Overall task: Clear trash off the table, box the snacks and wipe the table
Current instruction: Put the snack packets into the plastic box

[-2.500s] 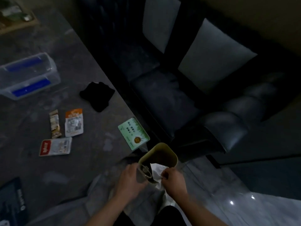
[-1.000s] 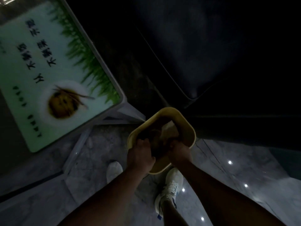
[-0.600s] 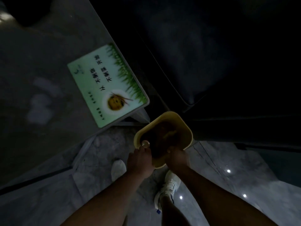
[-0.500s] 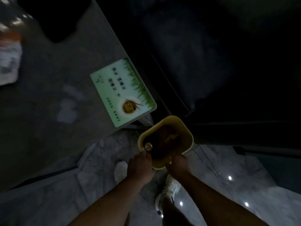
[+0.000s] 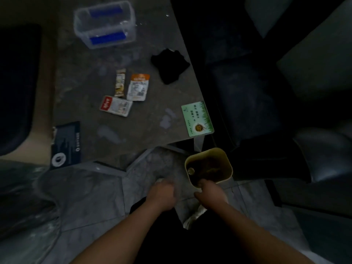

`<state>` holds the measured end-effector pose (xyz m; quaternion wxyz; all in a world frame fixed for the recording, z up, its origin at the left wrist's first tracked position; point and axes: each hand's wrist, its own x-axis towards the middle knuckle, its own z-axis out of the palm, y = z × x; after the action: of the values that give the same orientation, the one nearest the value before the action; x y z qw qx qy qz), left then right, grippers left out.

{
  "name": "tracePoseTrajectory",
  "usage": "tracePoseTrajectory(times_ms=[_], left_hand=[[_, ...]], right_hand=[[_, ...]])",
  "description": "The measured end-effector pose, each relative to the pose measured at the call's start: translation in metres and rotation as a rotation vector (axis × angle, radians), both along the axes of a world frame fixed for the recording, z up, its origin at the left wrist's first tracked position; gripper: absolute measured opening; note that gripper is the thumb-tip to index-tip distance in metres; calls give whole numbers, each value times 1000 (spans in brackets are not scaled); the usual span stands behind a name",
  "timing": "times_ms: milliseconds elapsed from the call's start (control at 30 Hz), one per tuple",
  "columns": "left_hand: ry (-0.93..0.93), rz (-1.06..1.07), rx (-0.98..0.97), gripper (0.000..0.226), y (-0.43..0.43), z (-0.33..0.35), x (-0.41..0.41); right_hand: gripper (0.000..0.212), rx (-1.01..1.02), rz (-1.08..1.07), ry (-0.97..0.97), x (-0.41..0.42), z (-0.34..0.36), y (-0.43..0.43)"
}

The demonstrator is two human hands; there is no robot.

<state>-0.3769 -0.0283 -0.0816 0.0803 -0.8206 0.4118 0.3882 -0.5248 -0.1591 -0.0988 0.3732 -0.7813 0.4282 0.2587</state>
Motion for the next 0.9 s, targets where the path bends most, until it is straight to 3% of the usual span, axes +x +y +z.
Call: tracePoseTrajectory(times_ms=[300, 500, 600, 800, 900], left_hand=[[-23, 299, -55, 46, 50, 55, 51], [-47, 312, -160, 60, 70, 73, 115], [-75, 294, -203, 54, 76, 80, 144], [-110, 274, -244, 47, 80, 90, 199], [-109, 279, -257, 46, 77, 93, 220]], right_hand=[[36, -87, 276, -70, 68, 61, 4], [28, -158, 312, -92, 127, 84, 24], [19, -154, 310, -95, 157, 92, 37], [38, -231, 306, -136, 217, 112, 55], [37, -242, 278, -156, 240, 118, 53]])
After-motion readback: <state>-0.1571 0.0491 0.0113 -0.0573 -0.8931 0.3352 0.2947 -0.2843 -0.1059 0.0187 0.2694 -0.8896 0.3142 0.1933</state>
